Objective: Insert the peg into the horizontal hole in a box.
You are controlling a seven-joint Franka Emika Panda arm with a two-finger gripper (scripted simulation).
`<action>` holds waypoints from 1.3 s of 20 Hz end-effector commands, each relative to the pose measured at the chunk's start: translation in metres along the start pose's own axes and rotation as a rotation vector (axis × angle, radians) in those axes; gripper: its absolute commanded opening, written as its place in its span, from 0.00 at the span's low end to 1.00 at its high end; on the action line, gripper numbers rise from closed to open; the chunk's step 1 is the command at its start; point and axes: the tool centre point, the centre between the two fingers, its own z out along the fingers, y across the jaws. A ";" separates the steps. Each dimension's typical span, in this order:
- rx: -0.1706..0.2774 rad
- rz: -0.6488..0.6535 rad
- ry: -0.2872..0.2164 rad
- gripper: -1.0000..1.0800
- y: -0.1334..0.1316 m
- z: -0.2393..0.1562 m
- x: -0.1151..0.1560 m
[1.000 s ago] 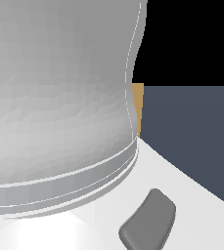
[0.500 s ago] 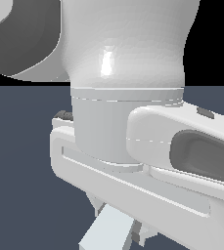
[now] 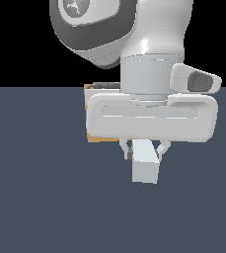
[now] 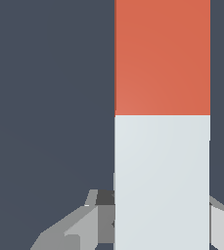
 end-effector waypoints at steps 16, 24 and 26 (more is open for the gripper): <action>0.001 -0.255 0.001 0.00 -0.003 -0.022 0.067; 0.000 -0.258 0.001 0.00 -0.004 -0.023 0.066; 0.000 -0.258 0.001 0.00 -0.005 -0.023 0.070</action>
